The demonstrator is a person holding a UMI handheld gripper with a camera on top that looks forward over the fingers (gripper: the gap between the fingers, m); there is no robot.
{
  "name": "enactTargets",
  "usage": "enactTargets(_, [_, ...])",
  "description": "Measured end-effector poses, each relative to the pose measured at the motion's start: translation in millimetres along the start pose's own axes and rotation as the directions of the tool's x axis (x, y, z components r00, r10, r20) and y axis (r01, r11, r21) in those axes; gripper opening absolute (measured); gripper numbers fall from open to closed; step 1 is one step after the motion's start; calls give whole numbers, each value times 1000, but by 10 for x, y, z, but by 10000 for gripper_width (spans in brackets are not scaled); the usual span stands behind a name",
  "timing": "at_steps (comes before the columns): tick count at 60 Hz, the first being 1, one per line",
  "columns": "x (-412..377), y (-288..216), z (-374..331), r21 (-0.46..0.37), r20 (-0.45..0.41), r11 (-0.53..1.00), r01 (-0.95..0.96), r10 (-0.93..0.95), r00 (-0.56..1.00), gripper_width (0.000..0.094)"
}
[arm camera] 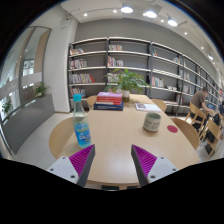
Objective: Pour water
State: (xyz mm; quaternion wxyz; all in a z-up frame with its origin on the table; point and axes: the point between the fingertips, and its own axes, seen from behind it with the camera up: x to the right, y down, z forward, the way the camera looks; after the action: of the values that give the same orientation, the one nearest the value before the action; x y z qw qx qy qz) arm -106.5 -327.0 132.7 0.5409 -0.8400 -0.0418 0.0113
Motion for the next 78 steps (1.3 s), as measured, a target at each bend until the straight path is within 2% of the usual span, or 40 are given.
enactTargets(6, [-437, 58, 186, -22, 77, 1000, 11, -9, 997, 734])
enactTargets(12, [-892, -9, 497, -14, 115, 1000, 27, -25, 993, 735])
enactTargets(27, [-1344, -352, 1276, 25, 141, 1000, 10, -13, 990, 737])
enactTargets(34, [-1448, -345, 1610, 39, 142, 998, 44, -49, 989, 735])
enactTargets(39, [-1465, -385, 1784, 76, 146, 996, 53, -64, 987, 672])
enactTargets(42, [-1446, -416, 1867, 108, 133, 993, 57, -71, 989, 556])
enactTargets(55, [-1454, -516, 1926, 198, 162, 980, -10, -23, 986, 392])
enactTargets(65, [-1450, -543, 1947, 202, 195, 978, -53, 13, 981, 369])
enactTargets(78, [-1000, -1043, 2029, 206, 265, 928, -312, 254, 930, 367])
